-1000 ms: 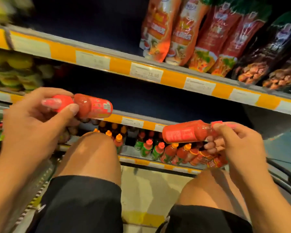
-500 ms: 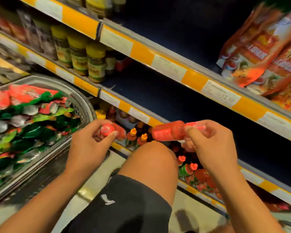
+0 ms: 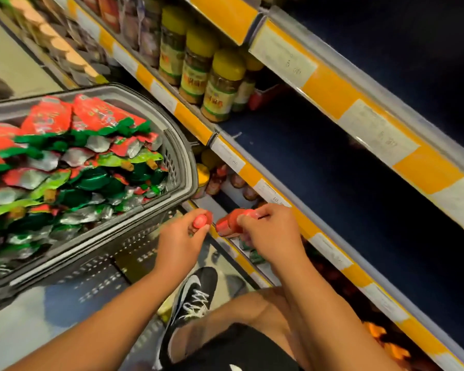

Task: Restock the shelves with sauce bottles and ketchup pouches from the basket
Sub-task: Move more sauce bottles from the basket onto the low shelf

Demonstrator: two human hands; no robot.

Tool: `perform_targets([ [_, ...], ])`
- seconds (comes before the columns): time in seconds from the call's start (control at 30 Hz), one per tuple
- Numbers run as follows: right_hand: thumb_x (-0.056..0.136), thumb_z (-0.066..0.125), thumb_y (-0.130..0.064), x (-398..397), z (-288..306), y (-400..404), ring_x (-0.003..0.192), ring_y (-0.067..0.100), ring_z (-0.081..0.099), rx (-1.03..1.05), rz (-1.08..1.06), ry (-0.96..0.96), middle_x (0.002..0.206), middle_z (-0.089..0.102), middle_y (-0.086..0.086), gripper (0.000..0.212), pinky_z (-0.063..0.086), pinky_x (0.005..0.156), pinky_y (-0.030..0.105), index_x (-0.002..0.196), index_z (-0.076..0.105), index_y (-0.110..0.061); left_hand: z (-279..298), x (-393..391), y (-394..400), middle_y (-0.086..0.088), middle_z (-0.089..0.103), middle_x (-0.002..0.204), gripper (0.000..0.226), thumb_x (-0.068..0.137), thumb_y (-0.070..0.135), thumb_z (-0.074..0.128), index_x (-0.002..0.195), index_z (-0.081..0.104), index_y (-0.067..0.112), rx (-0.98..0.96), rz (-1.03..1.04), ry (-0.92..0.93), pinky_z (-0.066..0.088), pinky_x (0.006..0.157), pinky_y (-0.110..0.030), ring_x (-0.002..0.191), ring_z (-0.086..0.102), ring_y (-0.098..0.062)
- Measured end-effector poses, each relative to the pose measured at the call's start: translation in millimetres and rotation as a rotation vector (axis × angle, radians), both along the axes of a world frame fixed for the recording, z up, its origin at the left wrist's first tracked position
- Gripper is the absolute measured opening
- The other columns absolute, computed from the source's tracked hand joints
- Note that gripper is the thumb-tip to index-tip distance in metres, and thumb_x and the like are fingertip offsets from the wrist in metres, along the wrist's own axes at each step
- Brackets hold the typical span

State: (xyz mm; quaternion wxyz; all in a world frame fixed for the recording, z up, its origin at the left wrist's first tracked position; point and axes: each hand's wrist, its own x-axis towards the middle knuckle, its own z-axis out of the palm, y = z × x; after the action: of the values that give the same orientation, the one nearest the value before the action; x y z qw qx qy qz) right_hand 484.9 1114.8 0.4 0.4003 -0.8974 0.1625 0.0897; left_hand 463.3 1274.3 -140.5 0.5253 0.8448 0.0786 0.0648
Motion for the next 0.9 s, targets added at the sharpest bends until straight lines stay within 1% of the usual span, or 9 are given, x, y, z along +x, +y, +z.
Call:
perform_targets([
  [0.1, 0.067, 0.078, -0.037, 18, -33, 5, 0.072, 0.029, 0.071, -0.072, -0.017, 0.067, 0.067, 0.072, 0.004, 0.025, 0.061, 0.071, 0.049, 0.073, 0.067, -0.015, -16, 19, -2, 0.003, 0.075, 0.09, 0.028, 0.091, 0.027, 0.078, 0.116, 0.07, 0.039, 0.03, 0.059, 0.018, 0.057, 0.07, -0.04, 0.078, 0.067, -0.022],
  [0.2, 0.076, 0.08, -0.035, 31, -62, 9, 0.074, 0.019, 0.065, -0.222, -0.004, 0.04, 0.075, 0.068, -0.005, 0.02, 0.058, 0.073, 0.042, 0.075, 0.065, -0.021, -29, 38, -2, 0.001, 0.078, 0.101, 0.03, 0.094, 0.033, 0.074, 0.123, 0.07, 0.035, 0.02, 0.098, 0.06, 0.054, 0.075, -0.032, 0.091, 0.071, -0.025],
  [0.3, 0.083, 0.075, -0.038, 40, -84, 8, 0.077, 0.019, 0.061, -0.337, 0.088, -0.014, 0.08, 0.063, -0.008, 0.017, 0.054, 0.068, 0.039, 0.082, 0.062, -0.027, -44, 52, -6, 0.001, 0.077, 0.108, 0.029, 0.099, 0.042, 0.063, 0.128, 0.067, 0.037, 0.012, 0.044, 0.091, 0.053, 0.078, -0.036, 0.101, 0.069, -0.028],
  [0.57, 0.089, 0.067, -0.045, 62, -110, 0, 0.091, 0.023, 0.057, -0.546, 0.352, -0.196, 0.084, 0.061, -0.009, 0.014, 0.05, 0.078, 0.044, 0.095, 0.063, -0.033, -74, 86, -32, 0.008, 0.071, 0.099, 0.028, 0.101, 0.056, 0.049, 0.128, 0.042, 0.057, -0.059, -0.013, 0.258, 0.046, 0.072, -0.033, 0.092, 0.07, -0.027],
  [0.67, 0.092, 0.06, -0.045, 74, -115, -1, 0.082, 0.023, 0.06, -0.581, 0.363, -0.189, 0.085, 0.064, -0.007, 0.016, 0.049, 0.071, 0.042, 0.093, 0.059, -0.029, -83, 101, -42, 0.015, 0.063, 0.106, 0.031, 0.101, 0.054, 0.053, 0.128, 0.04, 0.059, -0.133, -0.006, 0.295, 0.04, 0.079, -0.027, 0.1, 0.066, -0.021],
  [0.73, 0.095, 0.058, -0.042, 82, -119, -4, 0.073, 0.022, 0.058, -0.589, 0.35, -0.18, 0.079, 0.061, -0.006, 0.016, 0.045, 0.063, 0.038, 0.09, 0.055, -0.026, -86, 114, -48, 0.016, 0.064, 0.106, 0.033, 0.1, 0.044, 0.059, 0.131, 0.05, 0.048, -0.204, -0.017, 0.275, 0.044, 0.083, -0.027, 0.094, 0.065, -0.007],
  [0.8, 0.098, 0.056, -0.04, 88, -125, -7, 0.068, 0.021, 0.055, -0.598, 0.334, -0.164, 0.074, 0.057, -0.006, 0.018, 0.041, 0.059, 0.036, 0.088, 0.054, -0.025, -86, 127, -53, 0.015, 0.059, 0.089, 0.023, 0.097, 0.03, 0.065, 0.119, 0.061, 0.032, -0.202, -0.023, 0.18, 0.042, 0.073, -0.024, 0.075, 0.057, 0.005],
  [0.87, 0.1, 0.054, -0.042, 91, -131, -11, 0.067, 0.02, 0.053, -0.61, 0.286, -0.122, 0.071, 0.053, -0.01, 0.02, 0.036, 0.057, 0.033, 0.086, 0.054, -0.027, -82, 137, -57, 0.011, 0.053, 0.074, 0.009, 0.093, 0.023, 0.068, 0.094, 0.059, 0.024, -0.139, -0.036, 0.113, 0.039, 0.062, -0.027, 0.063, 0.05, -0.001],
  [0.9, 0.101, 0.054, -0.042, 93, -133, -14, 0.069, 0.021, 0.054, -0.613, 0.252, -0.094, 0.072, 0.053, -0.009, 0.022, 0.035, 0.057, 0.032, 0.086, 0.055, -0.026, -81, 142, -60, 0.009, 0.052, 0.072, 0.015, 0.092, 0.022, 0.068, 0.087, 0.054, 0.021, -0.108, -0.045, 0.106, 0.04, 0.059, -0.03, 0.062, 0.049, -0.005],
])
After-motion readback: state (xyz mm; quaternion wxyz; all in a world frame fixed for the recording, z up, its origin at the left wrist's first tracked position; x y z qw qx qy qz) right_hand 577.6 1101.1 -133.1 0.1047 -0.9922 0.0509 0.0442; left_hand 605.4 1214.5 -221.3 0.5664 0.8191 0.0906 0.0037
